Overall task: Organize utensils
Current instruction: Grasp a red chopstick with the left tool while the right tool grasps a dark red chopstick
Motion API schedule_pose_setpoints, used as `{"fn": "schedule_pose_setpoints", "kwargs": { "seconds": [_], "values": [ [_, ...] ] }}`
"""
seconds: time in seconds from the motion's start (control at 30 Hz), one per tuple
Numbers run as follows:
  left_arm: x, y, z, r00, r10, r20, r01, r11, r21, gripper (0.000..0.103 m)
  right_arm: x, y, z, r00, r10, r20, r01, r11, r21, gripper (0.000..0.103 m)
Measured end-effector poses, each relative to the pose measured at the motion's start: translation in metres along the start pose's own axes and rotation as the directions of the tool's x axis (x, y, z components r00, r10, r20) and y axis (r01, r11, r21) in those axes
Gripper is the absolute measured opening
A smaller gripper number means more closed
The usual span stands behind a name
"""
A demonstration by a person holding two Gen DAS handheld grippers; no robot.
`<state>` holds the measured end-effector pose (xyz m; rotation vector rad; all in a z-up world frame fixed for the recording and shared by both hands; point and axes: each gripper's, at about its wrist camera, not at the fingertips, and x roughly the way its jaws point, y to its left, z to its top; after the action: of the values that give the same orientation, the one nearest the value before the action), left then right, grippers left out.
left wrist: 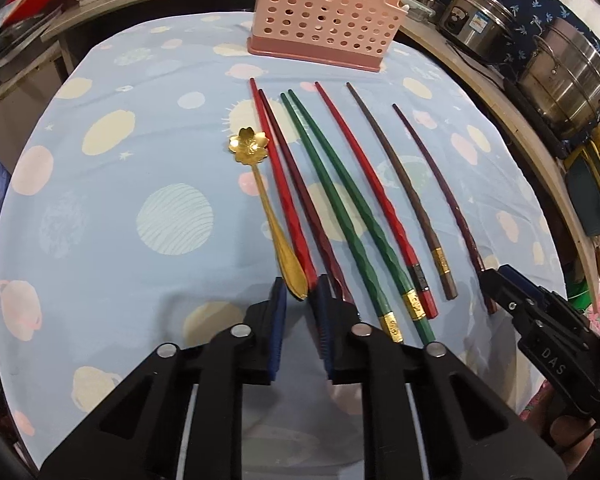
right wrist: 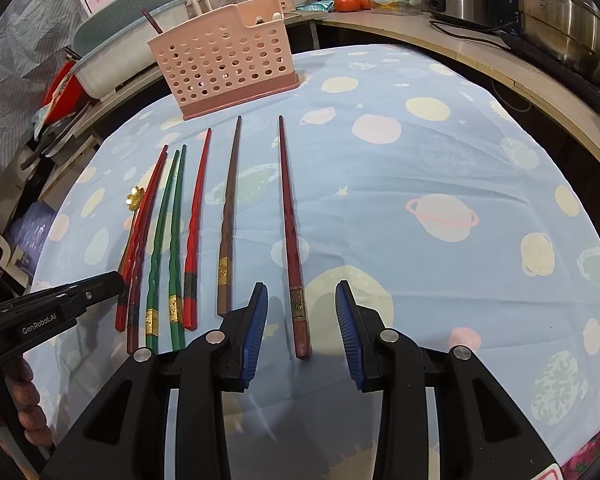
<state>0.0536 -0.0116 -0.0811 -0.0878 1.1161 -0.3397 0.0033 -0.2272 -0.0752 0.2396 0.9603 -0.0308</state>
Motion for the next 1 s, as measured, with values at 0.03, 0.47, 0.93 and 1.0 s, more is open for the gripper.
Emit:
{"fn": "schedule_pose_setpoints", "kwargs": {
  "seconds": [0.03, 0.47, 0.93, 1.0],
  "values": [
    [0.000, 0.000, 0.000, 1.000, 0.000, 0.000, 0.000, 1.000, 0.001, 0.014, 0.000, 0.000, 0.000, 1.000, -0.001, 0.000, 0.001, 1.000, -0.001, 0.034],
    [-0.001, 0.015, 0.000, 1.000, 0.031, -0.003, -0.031, 0.999, -0.038, 0.014, 0.001, -0.001, 0.000, 1.000, 0.005, 0.001, -0.005, 1.000, 0.006, 0.034],
    [0.001, 0.015, 0.002, 0.999, 0.046, 0.022, -0.045, 0.999, -0.025, 0.009, 0.009, 0.002, -0.003, 1.000, -0.019, -0.012, 0.019, 0.999, -0.027, 0.021],
    [0.000, 0.016, 0.002, 0.999, 0.035, 0.020, -0.035, 0.999, -0.025, 0.009, 0.009, 0.002, -0.004, 1.000, -0.027, -0.010, 0.027, 0.999, -0.037, 0.013]
  ]
}}
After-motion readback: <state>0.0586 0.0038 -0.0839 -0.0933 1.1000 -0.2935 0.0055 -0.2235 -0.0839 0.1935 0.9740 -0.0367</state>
